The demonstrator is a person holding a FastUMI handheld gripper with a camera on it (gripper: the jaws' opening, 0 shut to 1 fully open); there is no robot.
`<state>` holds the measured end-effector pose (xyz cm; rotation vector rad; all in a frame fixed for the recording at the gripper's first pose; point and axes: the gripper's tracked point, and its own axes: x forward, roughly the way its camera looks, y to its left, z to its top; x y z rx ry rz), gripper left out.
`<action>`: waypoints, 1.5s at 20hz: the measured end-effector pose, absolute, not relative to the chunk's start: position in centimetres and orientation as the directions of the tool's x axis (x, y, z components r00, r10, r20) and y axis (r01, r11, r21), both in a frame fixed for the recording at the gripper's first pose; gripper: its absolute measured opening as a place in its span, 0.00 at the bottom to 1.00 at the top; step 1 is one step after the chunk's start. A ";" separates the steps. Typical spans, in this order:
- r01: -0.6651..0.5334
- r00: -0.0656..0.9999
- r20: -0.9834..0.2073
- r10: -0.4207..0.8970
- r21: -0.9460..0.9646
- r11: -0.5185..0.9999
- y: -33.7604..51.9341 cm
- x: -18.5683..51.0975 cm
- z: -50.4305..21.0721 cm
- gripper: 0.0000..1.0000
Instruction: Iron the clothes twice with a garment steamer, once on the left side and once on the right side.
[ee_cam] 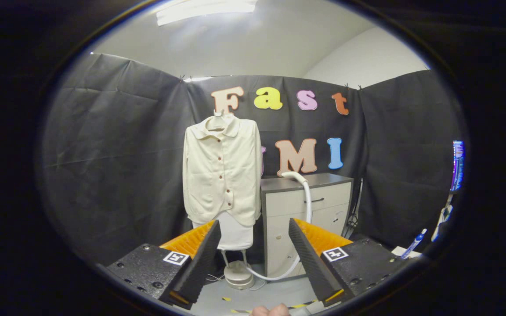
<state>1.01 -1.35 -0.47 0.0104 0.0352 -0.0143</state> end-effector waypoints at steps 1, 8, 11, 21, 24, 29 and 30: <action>0.017 0.999 -0.040 -0.016 0.015 1.000 -1.3 1.4 -0.6 0.95; 0.058 0.996 -0.063 -0.058 0.006 0.998 -1.5 4.1 -1.5 0.95; 0.077 0.994 -0.077 -0.077 -0.009 0.997 -1.6 5.0 -2.0 0.95; 0.043 0.993 -0.105 -0.045 -0.021 0.999 -6.4 12.7 -2.8 0.98; 0.023 0.994 -0.108 -0.024 -0.012 1.000 -8.9 16.3 -2.9 0.98; -0.016 0.992 -0.122 0.016 0.000 1.000 -12.8 23.0 -3.2 0.98; -0.025 0.992 -0.121 0.025 0.000 1.000 -13.4 24.0 -3.2 0.98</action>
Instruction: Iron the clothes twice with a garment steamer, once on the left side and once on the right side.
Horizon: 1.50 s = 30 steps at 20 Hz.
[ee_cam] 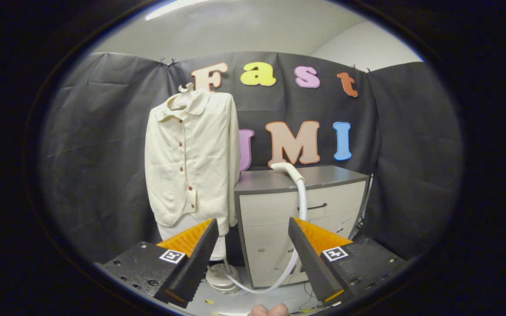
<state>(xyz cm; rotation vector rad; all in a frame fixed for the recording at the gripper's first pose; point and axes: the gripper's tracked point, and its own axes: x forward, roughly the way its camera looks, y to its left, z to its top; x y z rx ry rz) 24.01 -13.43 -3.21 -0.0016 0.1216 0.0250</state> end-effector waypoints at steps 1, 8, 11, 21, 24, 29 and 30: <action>-0.031 0.993 -0.114 0.031 -0.003 1.000 -14.1 25.2 -3.2 0.98; -0.022 0.988 -0.150 0.018 -0.026 0.999 -18.1 33.4 -4.3 0.98; 0.010 0.988 -0.151 -0.015 -0.035 0.999 -19.3 37.0 -3.9 0.98; 0.077 0.982 -0.164 -0.090 -0.081 0.994 -22.0 45.3 -3.2 0.98; 0.077 0.978 -0.185 -0.096 -0.110 0.991 -23.8 48.6 -3.9 0.98; 0.078 0.959 -0.270 -0.090 -0.055 0.995 -27.2 55.4 -5.3 0.99; 0.078 0.954 -0.288 -0.087 -0.044 0.996 -27.8 56.5 -5.8 0.99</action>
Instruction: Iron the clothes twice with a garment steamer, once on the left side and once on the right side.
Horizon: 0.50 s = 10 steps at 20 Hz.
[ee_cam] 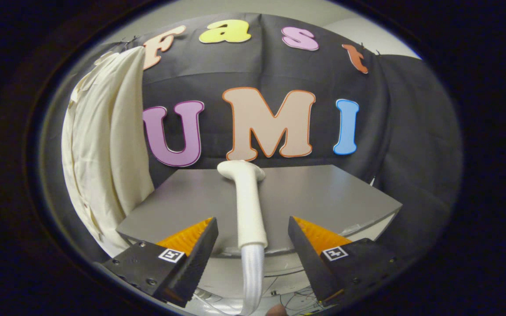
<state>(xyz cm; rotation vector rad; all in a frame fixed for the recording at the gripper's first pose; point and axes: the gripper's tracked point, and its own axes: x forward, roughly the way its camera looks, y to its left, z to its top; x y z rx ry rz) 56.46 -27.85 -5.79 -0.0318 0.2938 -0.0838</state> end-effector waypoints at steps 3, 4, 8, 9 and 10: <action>0.056 0.933 -0.356 -0.048 0.012 0.998 -28.2 59.6 -7.3 0.95; 0.048 0.928 -0.371 -0.036 0.023 0.999 -28.2 60.5 -7.5 0.91; 0.000 0.916 -0.402 0.014 0.037 0.999 -26.9 63.8 -7.5 0.74; -0.002 0.907 -0.420 0.014 0.028 1.000 -27.0 64.3 -7.8 0.69; -0.019 0.898 -0.438 0.030 0.030 0.999 -26.6 64.4 -8.2 0.61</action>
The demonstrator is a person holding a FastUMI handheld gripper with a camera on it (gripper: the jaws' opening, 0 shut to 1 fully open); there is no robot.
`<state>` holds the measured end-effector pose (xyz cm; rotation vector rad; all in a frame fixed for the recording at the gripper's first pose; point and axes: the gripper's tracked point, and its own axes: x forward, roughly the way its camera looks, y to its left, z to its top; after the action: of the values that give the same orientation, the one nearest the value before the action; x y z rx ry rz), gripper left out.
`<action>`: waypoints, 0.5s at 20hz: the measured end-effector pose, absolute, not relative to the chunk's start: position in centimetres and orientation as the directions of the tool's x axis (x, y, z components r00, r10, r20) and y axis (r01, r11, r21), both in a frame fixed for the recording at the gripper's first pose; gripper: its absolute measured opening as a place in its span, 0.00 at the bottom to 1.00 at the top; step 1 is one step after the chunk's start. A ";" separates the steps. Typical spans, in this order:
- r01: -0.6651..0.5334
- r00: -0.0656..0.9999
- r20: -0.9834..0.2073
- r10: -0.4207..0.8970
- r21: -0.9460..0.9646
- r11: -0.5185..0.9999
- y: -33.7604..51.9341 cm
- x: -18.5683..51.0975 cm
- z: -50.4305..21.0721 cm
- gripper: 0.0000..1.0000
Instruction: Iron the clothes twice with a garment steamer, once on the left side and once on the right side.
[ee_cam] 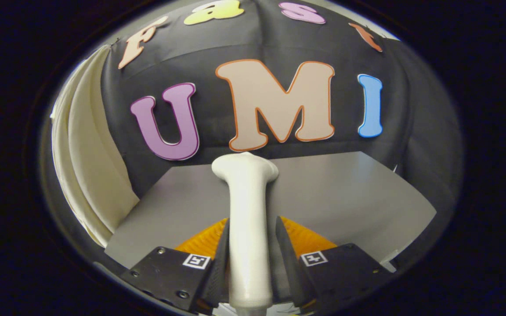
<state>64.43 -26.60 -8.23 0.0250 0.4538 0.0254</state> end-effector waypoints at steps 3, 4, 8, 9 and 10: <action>-0.048 0.899 -0.434 0.053 0.023 0.999 -26.2 64.7 -7.9 0.45; -0.060 0.895 -0.443 0.057 0.007 0.998 -26.1 64.5 -8.2 0.43; -0.095 0.899 -0.427 0.093 0.017 0.995 -25.9 64.5 -8.0 0.39; -0.095 0.898 -0.426 0.111 0.059 0.994 -25.8 64.5 -7.8 0.38; -0.092 0.890 -0.437 0.128 0.102 0.991 -25.7 64.4 -7.9 0.37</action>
<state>64.41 -25.71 -7.94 0.0794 0.4587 0.1140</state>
